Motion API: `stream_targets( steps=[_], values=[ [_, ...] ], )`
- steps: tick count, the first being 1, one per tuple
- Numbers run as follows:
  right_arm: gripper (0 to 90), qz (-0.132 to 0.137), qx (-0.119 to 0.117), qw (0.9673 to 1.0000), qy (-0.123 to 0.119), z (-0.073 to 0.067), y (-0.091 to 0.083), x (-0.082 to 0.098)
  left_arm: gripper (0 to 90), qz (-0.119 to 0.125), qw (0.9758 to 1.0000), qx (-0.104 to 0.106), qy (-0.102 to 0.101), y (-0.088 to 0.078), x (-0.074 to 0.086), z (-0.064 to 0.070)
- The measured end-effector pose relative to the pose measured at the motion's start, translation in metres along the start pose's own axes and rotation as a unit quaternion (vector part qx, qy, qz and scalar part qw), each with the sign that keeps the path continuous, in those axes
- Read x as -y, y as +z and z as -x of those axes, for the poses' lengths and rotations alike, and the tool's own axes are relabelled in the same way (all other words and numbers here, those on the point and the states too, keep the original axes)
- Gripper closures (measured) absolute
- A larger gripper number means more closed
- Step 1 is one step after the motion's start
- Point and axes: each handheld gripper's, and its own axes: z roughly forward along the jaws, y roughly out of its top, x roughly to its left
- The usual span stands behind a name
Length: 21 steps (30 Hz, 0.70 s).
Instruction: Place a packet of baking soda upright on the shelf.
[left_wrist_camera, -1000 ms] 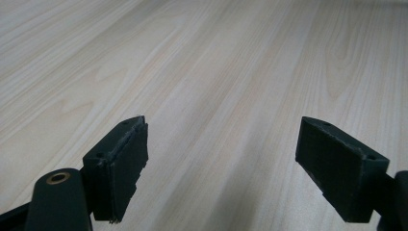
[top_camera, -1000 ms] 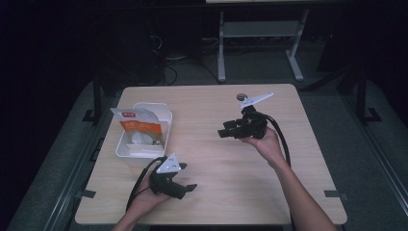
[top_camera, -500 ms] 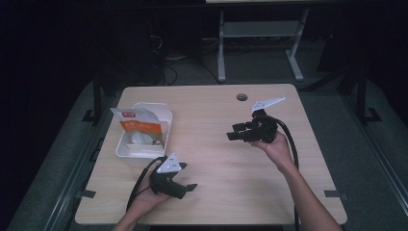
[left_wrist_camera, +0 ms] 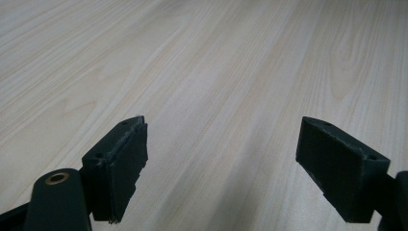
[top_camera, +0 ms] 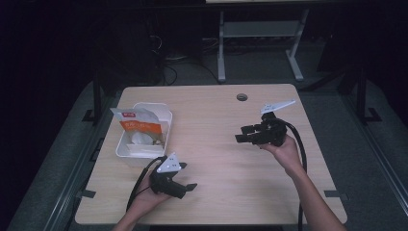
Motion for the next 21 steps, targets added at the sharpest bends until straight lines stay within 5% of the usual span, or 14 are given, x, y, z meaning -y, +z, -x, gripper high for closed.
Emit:
stream_targets(
  steps=[21],
  values=[
    [41.8,0.004,0.012,0.9998,0.012,0.003,-0.021,0.023,17.9,0.0,1.0,-0.002,0.0,0.0,0.0,-0.001]
  ],
)
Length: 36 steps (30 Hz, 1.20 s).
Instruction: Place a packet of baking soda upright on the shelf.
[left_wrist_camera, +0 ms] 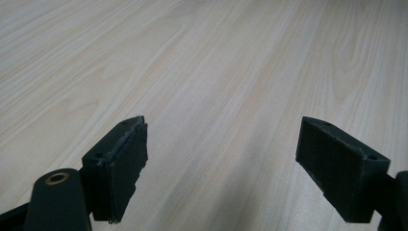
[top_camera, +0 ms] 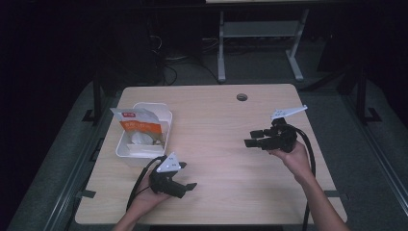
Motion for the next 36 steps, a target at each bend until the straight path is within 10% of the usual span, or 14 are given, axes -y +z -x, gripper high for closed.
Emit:
stream_targets(
  steps=[36],
  values=[
    [38.2,-0.006,0.015,0.999,0.041,0.004,-0.026,0.059,17.6,0.005,1.0,-0.002,-0.002,0.001,-0.001,0.001]
  ],
)
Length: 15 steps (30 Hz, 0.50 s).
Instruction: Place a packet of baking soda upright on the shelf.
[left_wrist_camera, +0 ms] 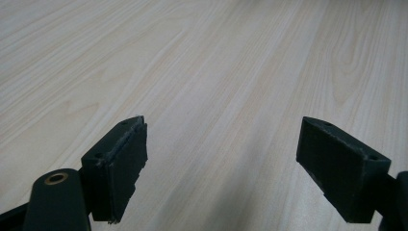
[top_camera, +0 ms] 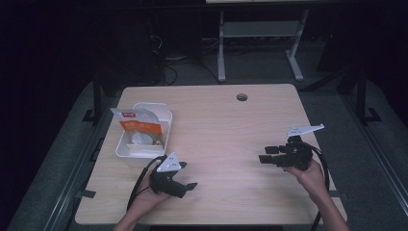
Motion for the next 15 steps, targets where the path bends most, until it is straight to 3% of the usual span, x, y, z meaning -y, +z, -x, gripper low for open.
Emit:
stream_targets(
  steps=[15],
  values=[
    [37.8,-0.005,0.006,0.9998,0.016,0.001,-0.009,0.027,17.6,-0.002,1.0,0.0,-0.001,0.0,0.0,0.0]
  ],
)
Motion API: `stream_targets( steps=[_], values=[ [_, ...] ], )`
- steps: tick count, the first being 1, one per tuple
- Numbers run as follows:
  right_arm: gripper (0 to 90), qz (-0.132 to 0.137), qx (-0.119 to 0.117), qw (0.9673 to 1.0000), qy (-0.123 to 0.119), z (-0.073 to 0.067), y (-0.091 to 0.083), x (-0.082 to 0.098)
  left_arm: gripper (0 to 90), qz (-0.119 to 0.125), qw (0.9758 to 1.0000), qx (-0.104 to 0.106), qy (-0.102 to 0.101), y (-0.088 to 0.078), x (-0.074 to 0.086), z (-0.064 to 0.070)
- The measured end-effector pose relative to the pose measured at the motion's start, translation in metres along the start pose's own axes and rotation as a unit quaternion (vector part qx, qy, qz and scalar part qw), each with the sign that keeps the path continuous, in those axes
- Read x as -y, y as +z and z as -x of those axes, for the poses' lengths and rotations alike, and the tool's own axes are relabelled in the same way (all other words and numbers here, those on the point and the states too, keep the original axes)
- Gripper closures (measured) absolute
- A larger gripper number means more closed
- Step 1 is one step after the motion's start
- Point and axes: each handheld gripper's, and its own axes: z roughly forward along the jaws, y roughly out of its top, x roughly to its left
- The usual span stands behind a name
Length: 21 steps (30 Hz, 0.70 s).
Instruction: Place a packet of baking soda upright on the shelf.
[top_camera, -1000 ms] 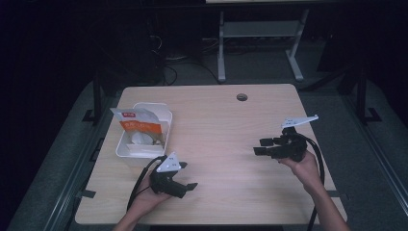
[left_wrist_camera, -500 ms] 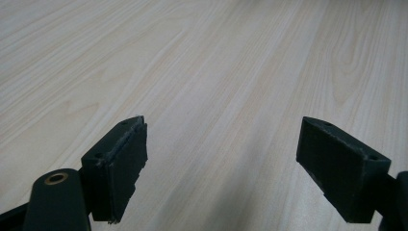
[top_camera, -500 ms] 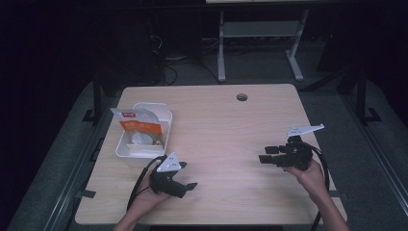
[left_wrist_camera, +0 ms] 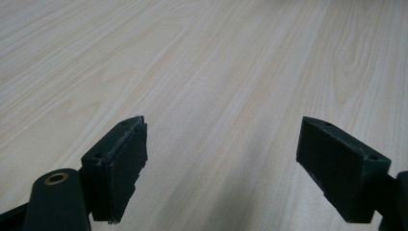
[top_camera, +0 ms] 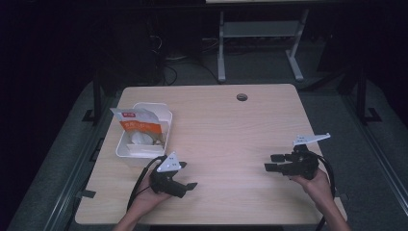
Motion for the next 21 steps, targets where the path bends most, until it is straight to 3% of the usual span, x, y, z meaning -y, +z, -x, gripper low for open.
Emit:
stream_targets(
  steps=[8,12,17,21],
  values=[
    [37.1,-0.006,-0.001,1.0,0.003,-0.004,0.002,0.017,17.6,-0.001,1.0,0.002,-0.001,0.001,0.0,0.001],
    [37.1,0.009,0.006,0.9999,-0.005,-0.009,0.0,0.026,17.6,-0.003,1.0,0.003,-0.003,0.001,0.002,0.0],
    [35.8,0.022,-0.001,0.9998,0.003,-0.016,-0.001,0.033,17.6,-0.002,1.0,0.003,-0.002,0.001,0.001,0.0],
    [35.1,-0.002,0.007,0.9999,-0.009,-0.021,0.009,0.033,17.6,0.0,1.0,0.001,-0.002,0.0,0.001,0.001]
  ],
)
